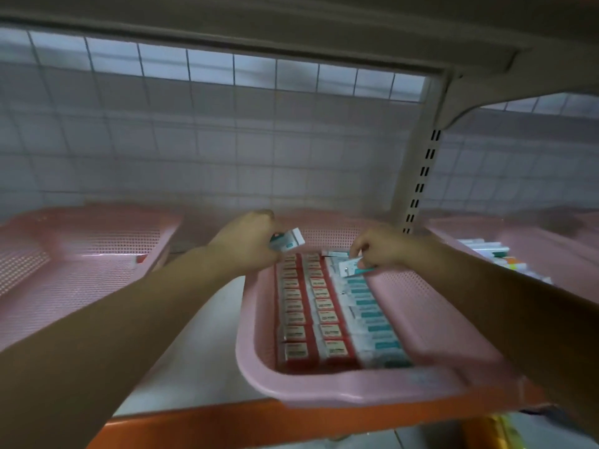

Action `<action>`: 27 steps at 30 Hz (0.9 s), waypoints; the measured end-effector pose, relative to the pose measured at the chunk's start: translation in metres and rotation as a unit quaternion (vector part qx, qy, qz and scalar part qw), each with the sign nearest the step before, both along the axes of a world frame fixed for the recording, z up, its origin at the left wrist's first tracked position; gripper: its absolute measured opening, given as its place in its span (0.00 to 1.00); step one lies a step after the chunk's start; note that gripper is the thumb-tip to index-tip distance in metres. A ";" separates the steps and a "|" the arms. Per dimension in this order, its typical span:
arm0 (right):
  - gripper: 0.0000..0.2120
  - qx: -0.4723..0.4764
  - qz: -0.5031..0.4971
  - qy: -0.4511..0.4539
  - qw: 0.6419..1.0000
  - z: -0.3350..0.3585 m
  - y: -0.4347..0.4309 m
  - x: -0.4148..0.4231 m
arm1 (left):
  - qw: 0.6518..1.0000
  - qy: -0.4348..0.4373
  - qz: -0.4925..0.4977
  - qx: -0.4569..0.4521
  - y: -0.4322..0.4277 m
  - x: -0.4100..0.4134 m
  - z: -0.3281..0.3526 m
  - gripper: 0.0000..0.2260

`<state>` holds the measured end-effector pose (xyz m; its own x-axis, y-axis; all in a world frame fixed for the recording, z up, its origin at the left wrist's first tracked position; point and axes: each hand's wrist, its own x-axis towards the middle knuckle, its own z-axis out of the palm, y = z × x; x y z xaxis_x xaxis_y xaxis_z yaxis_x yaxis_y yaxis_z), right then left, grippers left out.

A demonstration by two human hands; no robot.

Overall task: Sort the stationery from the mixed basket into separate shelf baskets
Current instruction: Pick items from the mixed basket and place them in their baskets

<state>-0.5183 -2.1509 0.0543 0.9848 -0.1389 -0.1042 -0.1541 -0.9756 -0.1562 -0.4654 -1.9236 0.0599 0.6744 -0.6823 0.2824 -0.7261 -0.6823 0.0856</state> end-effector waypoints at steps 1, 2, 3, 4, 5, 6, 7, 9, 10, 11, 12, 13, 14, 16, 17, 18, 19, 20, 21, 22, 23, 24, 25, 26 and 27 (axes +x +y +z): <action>0.13 0.035 -0.003 0.000 0.999 -0.003 -0.001 0.004 | 1.000 0.002 0.008 0.003 -0.001 -0.001 -0.001 0.09; 0.12 0.075 -0.012 -0.003 0.997 -0.006 -0.002 0.008 | 1.000 0.004 0.015 0.006 -0.002 -0.001 -0.001 0.10; 0.12 0.121 -0.025 -0.007 0.992 -0.008 -0.004 0.012 | 1.000 0.009 0.022 0.009 -0.003 -0.001 -0.001 0.11; 0.12 0.164 -0.038 -0.011 0.986 -0.010 -0.006 0.015 | 0.999 0.014 0.029 0.008 -0.003 -0.001 0.000 0.11; 0.12 0.195 -0.050 -0.013 0.979 -0.012 -0.008 0.018 | 0.999 0.018 0.035 0.007 -0.004 -0.001 0.000 0.12; 0.11 0.212 -0.058 -0.012 0.976 -0.013 -0.010 0.021 | 0.999 0.020 0.039 0.007 -0.005 -0.001 0.000 0.12; 0.11 0.219 -0.061 -0.010 0.974 -0.013 -0.012 0.024 | 0.999 0.018 0.043 0.011 -0.006 0.000 0.001 0.12; 0.12 0.213 -0.048 -0.010 0.976 -0.015 -0.017 0.031 | 0.998 0.017 0.049 0.020 -0.008 0.001 0.001 0.13; 0.12 0.194 -0.038 -0.020 0.980 -0.016 -0.019 0.035 | 0.998 0.020 0.053 0.022 -0.009 0.002 0.000 0.13; 0.12 0.160 -0.028 -0.038 0.986 -0.016 -0.022 0.039 | 0.998 0.023 0.055 0.022 -0.010 0.003 -0.001 0.13; 0.11 0.121 -0.021 -0.063 0.991 -0.016 -0.025 0.042 | 0.998 0.024 0.057 0.023 -0.011 0.003 -0.001 0.13; 0.11 0.088 -0.020 -0.087 0.992 -0.017 -0.028 0.046 | 0.998 0.025 0.060 0.023 -0.012 0.004 -0.002 0.12; 0.11 0.070 -0.023 -0.105 0.992 -0.018 -0.031 0.049 | 0.997 0.026 0.063 0.024 -0.013 0.005 -0.004 0.12; 0.11 0.043 -0.023 -0.113 0.992 -0.021 -0.035 0.052 | 0.997 0.024 0.070 0.025 -0.017 0.008 -0.006 0.11; 0.10 0.026 -0.018 -0.107 0.994 -0.023 -0.036 0.052 | 0.997 0.023 0.073 0.025 -0.020 0.009 -0.007 0.10; 0.09 0.011 -0.014 -0.102 0.995 -0.026 -0.036 0.052 | 0.997 0.022 0.076 0.023 -0.022 0.010 -0.008 0.09; 0.09 0.000 -0.010 -0.100 0.995 -0.028 -0.037 0.052 | 0.997 0.021 0.076 0.020 -0.025 0.011 -0.009 0.09; 0.10 -0.007 -0.007 -0.103 0.995 -0.030 -0.036 0.052 | 0.997 0.023 0.076 0.018 -0.029 0.012 -0.010 0.09; 0.11 -0.013 -0.005 -0.105 0.994 -0.030 -0.036 0.052 | 0.997 0.024 0.075 0.019 -0.032 0.014 -0.012 0.08; 0.12 -0.019 -0.004 -0.107 0.994 -0.031 -0.036 0.053 | 0.997 0.026 0.075 0.021 -0.035 0.014 -0.013 0.08; 0.13 -0.025 -0.007 -0.108 0.994 -0.032 -0.036 0.053 | 0.997 0.027 0.075 0.025 -0.038 0.015 -0.015 0.08; 0.13 -0.035 -0.010 -0.108 0.994 -0.033 -0.036 0.054 | 0.996 0.029 0.075 0.030 -0.041 0.016 -0.016 0.08; 0.13 -0.050 -0.012 -0.106 0.993 -0.032 -0.035 0.054 | 0.996 0.031 0.077 0.035 -0.043 0.017 -0.018 0.09; 0.12 -0.067 -0.014 -0.103 0.992 -0.032 -0.035 0.054 | 0.995 0.032 0.079 0.042 -0.043 0.018 -0.019 0.09; 0.12 -0.078 -0.017 -0.100 0.992 -0.032 -0.034 0.053 | 0.995 0.032 0.079 0.054 -0.044 0.018 -0.020 0.09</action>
<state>-0.4653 -2.1847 0.0227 0.9780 -0.1715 0.1183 -0.1687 -0.9851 -0.0337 -0.4470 -1.9674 0.0397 0.7906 -0.5897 0.1650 -0.6037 -0.7958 0.0482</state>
